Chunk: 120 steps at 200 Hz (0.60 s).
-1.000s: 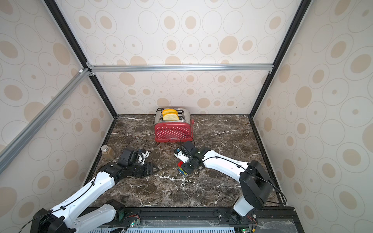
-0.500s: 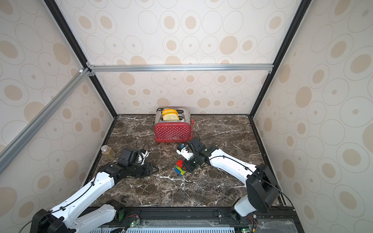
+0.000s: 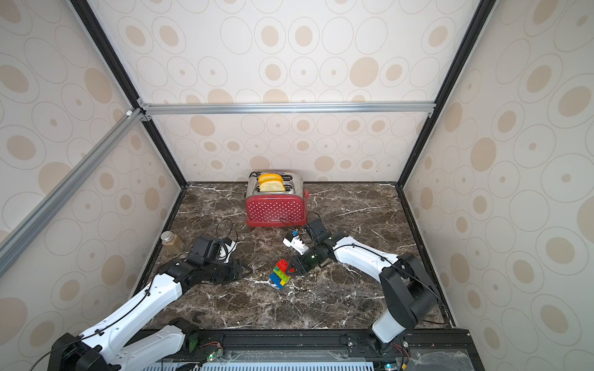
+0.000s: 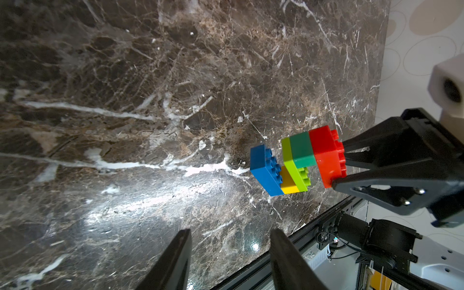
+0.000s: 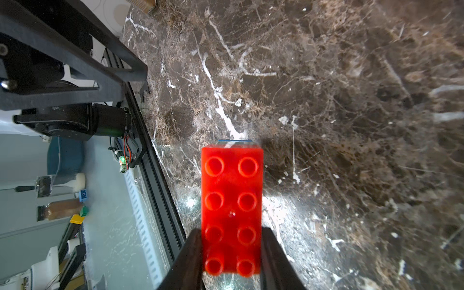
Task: Assemble the number 5 with lego
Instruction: Place the lego brick at the center of the board.
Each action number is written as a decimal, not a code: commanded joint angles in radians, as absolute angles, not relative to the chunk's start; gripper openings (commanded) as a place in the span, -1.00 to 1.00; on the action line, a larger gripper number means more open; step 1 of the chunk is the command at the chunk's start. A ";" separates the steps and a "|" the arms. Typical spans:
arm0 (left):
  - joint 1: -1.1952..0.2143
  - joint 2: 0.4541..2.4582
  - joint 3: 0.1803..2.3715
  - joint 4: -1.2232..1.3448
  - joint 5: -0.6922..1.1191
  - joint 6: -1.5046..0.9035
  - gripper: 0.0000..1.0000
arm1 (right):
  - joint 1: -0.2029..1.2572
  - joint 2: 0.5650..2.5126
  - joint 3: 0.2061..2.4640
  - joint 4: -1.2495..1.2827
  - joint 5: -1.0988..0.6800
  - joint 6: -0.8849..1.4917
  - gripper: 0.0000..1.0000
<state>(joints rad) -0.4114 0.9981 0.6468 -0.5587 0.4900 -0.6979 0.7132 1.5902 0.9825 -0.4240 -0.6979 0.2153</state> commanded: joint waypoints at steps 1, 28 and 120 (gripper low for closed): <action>-0.417 1.003 0.686 -0.575 0.476 -0.673 0.06 | 0.695 1.620 0.969 -0.390 -0.772 0.229 -0.46; -0.416 1.008 0.685 -0.578 0.474 -0.669 0.06 | 0.680 1.651 0.966 -0.386 -0.787 0.216 -0.46; -0.417 1.008 0.687 -0.597 0.460 -0.661 0.05 | 0.636 1.733 0.970 -0.359 -0.830 0.213 -0.28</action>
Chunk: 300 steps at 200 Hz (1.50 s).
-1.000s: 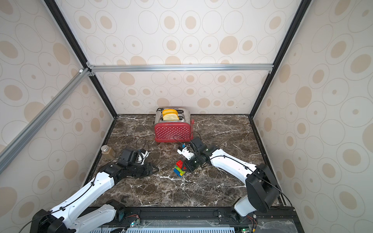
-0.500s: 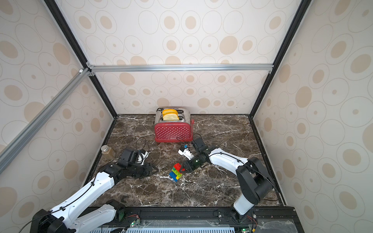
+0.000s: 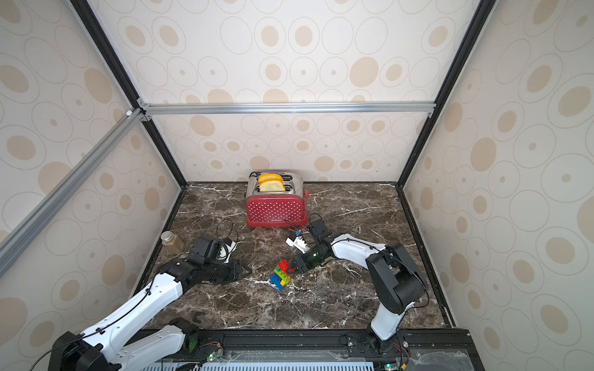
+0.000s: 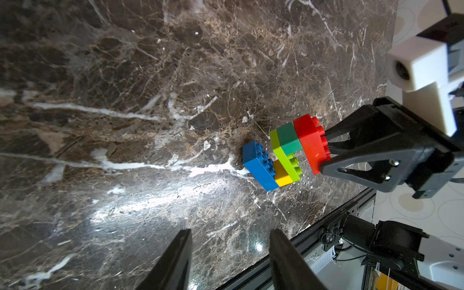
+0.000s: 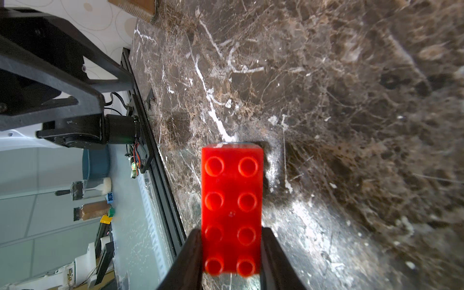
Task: Assemble the number 5 with lego
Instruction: Place the lego brick at the center of the board.
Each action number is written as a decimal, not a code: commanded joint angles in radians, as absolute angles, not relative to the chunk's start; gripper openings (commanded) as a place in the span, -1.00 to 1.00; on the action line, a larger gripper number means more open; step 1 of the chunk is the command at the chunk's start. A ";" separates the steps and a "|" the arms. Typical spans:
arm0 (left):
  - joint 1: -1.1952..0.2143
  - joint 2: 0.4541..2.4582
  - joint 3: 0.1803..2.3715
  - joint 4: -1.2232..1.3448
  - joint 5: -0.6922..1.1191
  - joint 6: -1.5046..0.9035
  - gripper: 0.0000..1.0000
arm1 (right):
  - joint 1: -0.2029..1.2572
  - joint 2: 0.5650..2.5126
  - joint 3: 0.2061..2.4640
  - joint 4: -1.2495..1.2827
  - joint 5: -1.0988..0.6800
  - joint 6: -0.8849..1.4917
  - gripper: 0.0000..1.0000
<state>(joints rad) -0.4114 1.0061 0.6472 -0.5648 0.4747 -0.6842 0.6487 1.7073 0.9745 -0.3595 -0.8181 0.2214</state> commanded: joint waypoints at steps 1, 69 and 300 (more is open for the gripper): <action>-0.416 1.008 0.687 -0.598 0.461 -0.660 0.05 | 0.635 1.733 0.971 -0.359 -0.829 0.212 -0.28; -0.416 0.999 0.685 -0.603 0.457 -0.658 0.05 | 0.588 1.743 0.981 -0.358 -0.796 0.204 0.03; -0.417 1.022 0.676 -0.583 0.465 -0.657 0.04 | 0.583 1.700 0.848 -0.289 -0.627 0.302 -0.45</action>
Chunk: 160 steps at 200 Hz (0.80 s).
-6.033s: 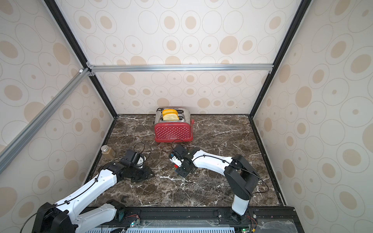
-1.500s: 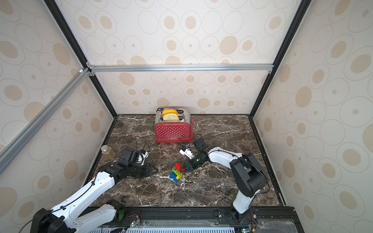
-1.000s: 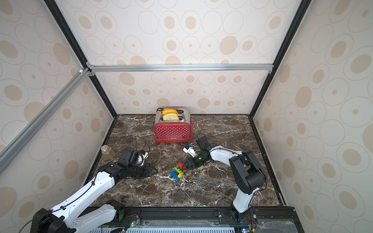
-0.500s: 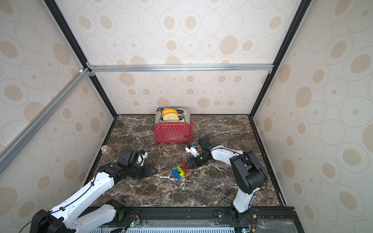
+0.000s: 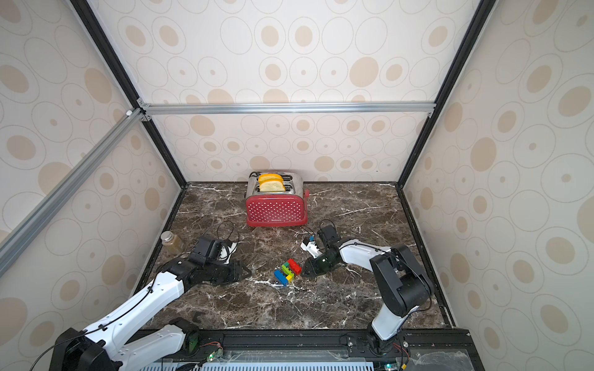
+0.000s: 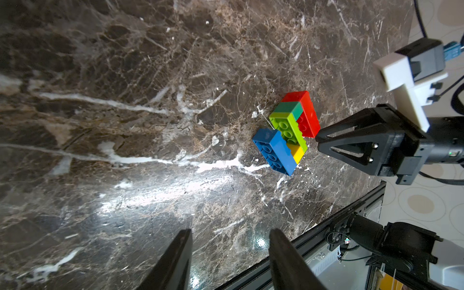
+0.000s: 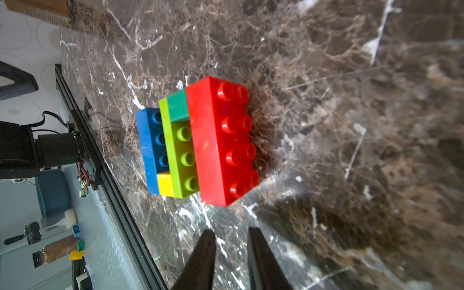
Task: Assemble the number 5 with lego
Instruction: Place the lego brick at the center of the board.
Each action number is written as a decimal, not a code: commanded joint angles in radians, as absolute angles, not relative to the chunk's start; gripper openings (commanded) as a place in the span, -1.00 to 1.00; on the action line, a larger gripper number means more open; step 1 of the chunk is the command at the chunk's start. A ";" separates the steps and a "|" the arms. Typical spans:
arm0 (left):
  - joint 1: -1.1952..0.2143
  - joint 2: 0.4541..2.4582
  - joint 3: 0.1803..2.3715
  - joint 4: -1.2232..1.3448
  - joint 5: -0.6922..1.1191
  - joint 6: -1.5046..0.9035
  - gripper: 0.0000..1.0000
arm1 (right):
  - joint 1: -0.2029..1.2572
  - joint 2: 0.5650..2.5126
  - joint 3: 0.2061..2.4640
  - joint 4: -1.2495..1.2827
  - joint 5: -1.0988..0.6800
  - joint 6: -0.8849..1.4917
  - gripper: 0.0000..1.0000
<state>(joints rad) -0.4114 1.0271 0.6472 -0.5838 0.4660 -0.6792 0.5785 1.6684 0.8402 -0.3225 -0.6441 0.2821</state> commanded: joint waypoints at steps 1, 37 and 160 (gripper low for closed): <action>-0.416 1.021 0.676 -0.584 0.465 -0.657 0.05 | 0.583 1.701 0.848 -0.289 -0.627 0.302 -0.45; -0.416 1.013 0.680 -0.597 0.457 -0.654 0.04 | 0.583 1.745 0.903 -0.295 -0.612 0.286 -0.45; -0.416 1.021 0.700 -0.648 0.435 -0.630 0.04 | 0.601 1.912 1.126 -0.351 -0.646 0.248 -0.44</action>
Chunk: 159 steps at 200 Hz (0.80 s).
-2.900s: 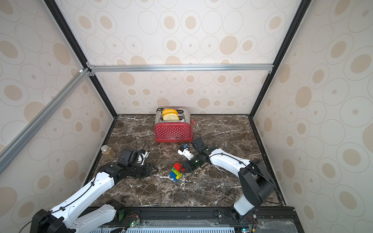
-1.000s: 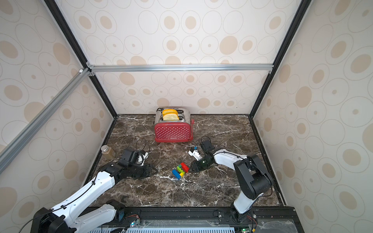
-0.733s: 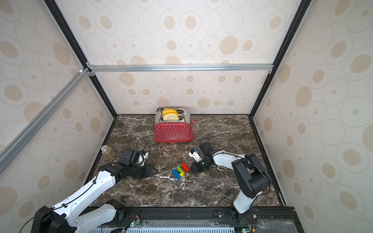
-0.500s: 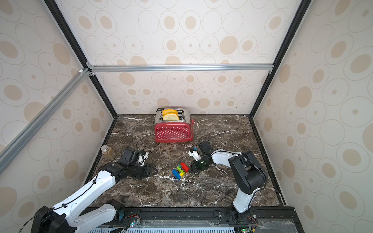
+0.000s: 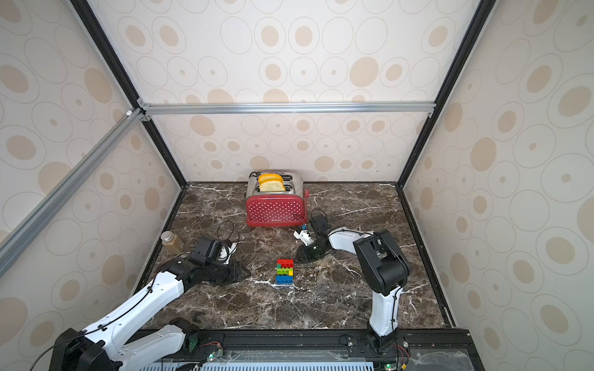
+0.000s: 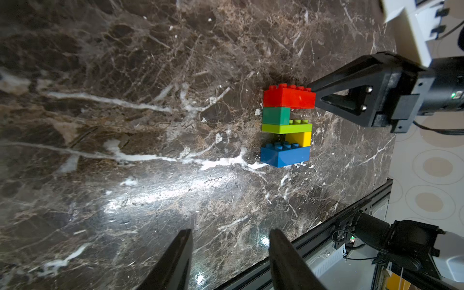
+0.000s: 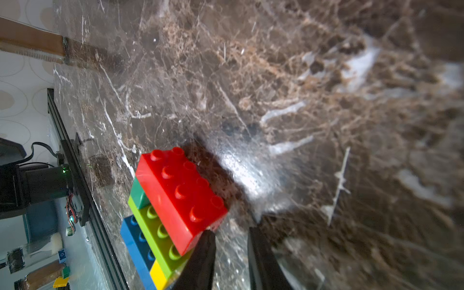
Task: Assemble the number 5 with lego
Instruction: Place the lego brick at the center of the board, then reset both arms
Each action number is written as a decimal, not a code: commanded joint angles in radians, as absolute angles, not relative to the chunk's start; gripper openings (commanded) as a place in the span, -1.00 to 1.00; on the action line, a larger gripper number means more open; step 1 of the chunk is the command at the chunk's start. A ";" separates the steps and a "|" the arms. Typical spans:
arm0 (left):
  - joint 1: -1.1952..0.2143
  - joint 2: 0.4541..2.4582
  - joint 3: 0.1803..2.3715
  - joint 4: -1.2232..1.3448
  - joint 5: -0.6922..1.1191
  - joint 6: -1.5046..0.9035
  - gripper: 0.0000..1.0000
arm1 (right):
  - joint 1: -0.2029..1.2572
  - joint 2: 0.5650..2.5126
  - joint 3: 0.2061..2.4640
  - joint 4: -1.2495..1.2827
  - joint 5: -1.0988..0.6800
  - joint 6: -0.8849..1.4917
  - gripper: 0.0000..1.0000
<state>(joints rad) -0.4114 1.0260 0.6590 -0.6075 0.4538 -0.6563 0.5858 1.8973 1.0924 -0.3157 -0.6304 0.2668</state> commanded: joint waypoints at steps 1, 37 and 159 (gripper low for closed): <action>-0.417 1.022 0.700 -0.652 0.434 -0.628 0.04 | 0.601 1.912 1.127 -0.351 -0.646 0.248 -0.44; -0.415 1.028 0.711 -0.659 0.419 -0.627 0.05 | 0.598 1.866 1.109 -0.380 -0.623 0.235 -0.42; -0.400 1.198 0.915 -0.589 0.174 -0.601 0.98 | 0.399 1.328 0.934 -0.430 -0.395 0.218 1.00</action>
